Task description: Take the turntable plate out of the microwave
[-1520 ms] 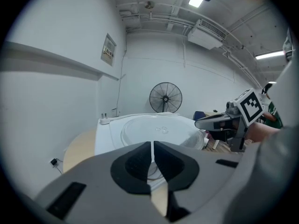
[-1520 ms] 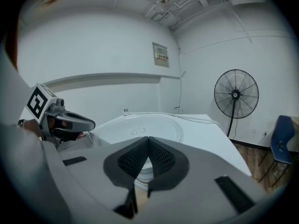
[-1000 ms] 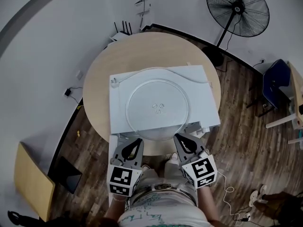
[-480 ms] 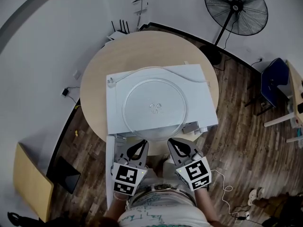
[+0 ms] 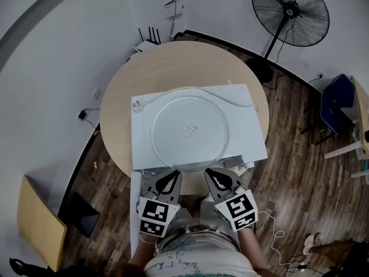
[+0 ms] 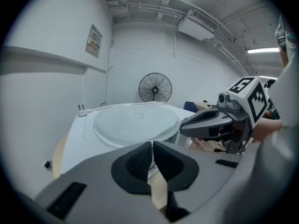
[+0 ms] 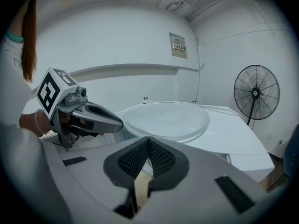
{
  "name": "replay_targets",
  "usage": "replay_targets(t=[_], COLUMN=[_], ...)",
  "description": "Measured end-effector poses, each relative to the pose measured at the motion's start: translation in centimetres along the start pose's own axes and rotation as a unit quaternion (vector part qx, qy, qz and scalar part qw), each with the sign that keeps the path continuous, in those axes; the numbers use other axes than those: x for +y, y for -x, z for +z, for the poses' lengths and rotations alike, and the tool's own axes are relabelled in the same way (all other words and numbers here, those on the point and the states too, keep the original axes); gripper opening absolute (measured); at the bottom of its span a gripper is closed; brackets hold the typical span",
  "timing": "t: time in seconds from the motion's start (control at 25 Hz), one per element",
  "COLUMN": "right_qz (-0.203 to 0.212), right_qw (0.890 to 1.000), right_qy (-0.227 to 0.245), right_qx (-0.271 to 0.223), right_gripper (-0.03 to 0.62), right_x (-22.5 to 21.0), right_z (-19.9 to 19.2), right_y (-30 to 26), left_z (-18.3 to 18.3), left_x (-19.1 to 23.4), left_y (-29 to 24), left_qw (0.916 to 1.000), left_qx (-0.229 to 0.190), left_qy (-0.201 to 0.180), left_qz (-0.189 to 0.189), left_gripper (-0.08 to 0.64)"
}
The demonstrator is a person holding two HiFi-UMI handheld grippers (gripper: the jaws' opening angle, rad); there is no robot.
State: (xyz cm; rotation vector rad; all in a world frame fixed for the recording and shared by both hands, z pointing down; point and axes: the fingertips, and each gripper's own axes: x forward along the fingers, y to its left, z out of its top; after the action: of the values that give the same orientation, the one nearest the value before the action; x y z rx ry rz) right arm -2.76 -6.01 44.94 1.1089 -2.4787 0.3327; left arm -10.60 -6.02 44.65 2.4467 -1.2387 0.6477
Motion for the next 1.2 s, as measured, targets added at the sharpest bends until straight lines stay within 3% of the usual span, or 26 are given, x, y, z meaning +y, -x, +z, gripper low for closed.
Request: replay_targets(t=[1.2], right_qz=[0.012], right_qw=[1.0], right_qy=[-0.017], right_qx=[0.0], right_gripper=[-0.009], right_x=[-3.8], right_z=[1.7], right_y=[-2.2], left_z=[1.8], left_x=[1.3], left_y=[-2.9], left_qw=[0.9993], left_qx=[-0.004], left_qy=[0.034], left_qz=[0.017], left_gripper=[0.023])
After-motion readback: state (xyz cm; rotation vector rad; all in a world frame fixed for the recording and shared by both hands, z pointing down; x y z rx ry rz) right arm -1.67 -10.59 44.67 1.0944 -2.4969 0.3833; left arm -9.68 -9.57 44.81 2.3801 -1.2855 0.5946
